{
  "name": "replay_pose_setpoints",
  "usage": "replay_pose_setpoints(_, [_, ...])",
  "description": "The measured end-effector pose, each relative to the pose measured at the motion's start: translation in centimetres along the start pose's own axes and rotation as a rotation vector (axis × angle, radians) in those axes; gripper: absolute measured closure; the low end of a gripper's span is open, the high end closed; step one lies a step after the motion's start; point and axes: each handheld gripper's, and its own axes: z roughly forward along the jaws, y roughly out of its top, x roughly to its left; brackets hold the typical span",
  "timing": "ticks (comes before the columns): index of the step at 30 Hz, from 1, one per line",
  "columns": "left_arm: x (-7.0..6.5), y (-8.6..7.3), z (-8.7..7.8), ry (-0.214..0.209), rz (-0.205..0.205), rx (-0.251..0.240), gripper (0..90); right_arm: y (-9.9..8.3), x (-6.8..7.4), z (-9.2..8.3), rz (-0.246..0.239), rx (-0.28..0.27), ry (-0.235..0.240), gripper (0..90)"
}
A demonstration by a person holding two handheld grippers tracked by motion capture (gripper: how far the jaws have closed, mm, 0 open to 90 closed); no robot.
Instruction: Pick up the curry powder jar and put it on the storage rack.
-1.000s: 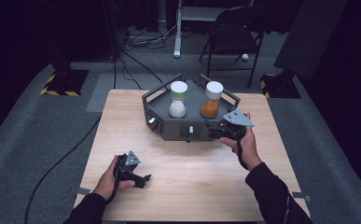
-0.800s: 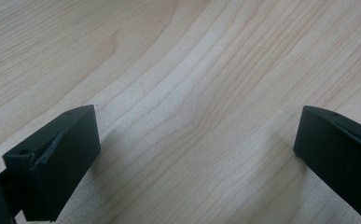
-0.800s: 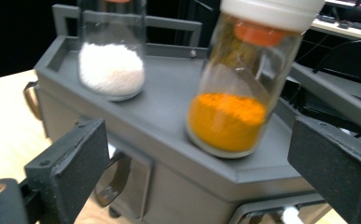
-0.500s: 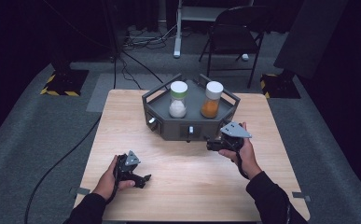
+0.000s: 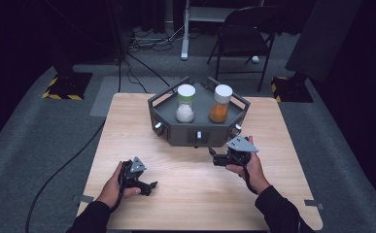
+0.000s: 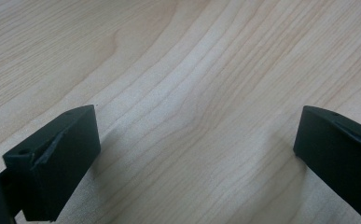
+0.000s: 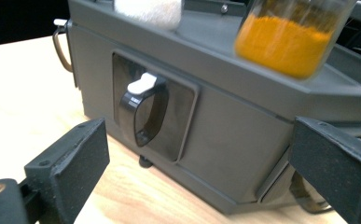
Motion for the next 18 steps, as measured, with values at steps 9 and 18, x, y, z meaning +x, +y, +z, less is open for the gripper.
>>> replay_pose_setpoints(9, [0.0,0.0,0.0,0.0,0.0,0.0,0.3,-0.5,-0.4,-0.8,-0.016,0.026,0.035,5.0])
replay_pose_setpoints(18, [0.0,0.0,0.0,0.0,0.0,0.0,0.3,-1.5,-1.1,-1.6,-0.044,0.074,0.07,4.5])
